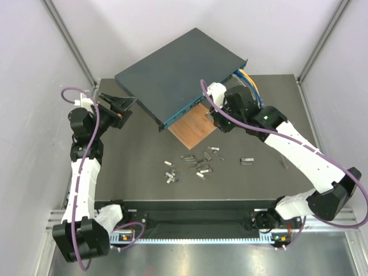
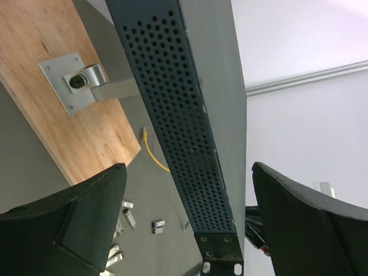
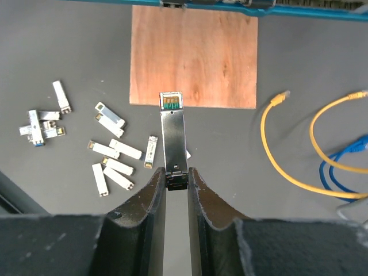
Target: Insert the plug into the switch port
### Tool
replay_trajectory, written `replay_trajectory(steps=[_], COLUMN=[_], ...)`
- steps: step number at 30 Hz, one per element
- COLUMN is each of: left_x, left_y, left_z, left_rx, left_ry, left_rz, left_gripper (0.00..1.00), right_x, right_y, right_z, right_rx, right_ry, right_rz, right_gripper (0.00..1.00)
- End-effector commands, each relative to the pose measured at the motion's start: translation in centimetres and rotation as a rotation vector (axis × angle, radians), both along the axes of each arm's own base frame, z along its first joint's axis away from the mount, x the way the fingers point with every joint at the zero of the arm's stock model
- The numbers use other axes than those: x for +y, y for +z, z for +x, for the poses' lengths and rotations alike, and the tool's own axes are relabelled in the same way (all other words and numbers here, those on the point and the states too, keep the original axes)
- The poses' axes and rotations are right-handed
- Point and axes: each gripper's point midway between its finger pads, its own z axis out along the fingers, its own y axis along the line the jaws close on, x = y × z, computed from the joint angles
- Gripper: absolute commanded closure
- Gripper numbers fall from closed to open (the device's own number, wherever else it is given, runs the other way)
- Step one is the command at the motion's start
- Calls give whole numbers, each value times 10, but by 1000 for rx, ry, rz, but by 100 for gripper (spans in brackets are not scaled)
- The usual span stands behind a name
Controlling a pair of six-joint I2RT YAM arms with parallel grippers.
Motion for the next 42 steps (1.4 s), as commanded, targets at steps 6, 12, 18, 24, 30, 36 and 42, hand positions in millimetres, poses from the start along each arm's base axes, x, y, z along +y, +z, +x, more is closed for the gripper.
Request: replay_trajectory(steps=[6,12,18,24,30,36,42], left_x=[-23,-45,-55,-55,-56,-56,-56], left_y=[13,6,0,-2,-3,-2,0], left_z=[13,16,20,24,22,20,20], left_rx=[-98,-104,-90,-78,-70,-72,-80], left_ry=[-127,-162,-183,-180,-183,-183,-184], left_rz=[-97,-71,-65,-71,-72,-70,-67], left_gripper=[10,12,34,74,100,100,100], right_x=[4,9,15,21,20,20,23], right_y=[28,38,43,32,35,34,38], right_z=[27,37,41,39,42,44,49], right_rx=[-40,-34,-17,40,28,27,19], right_ry=[-108,-134,-126,-140,-162,-176,-179], right_rz=[67,107,141,161,170,171,177], right_gripper=[100,100,100,100,100,100,100])
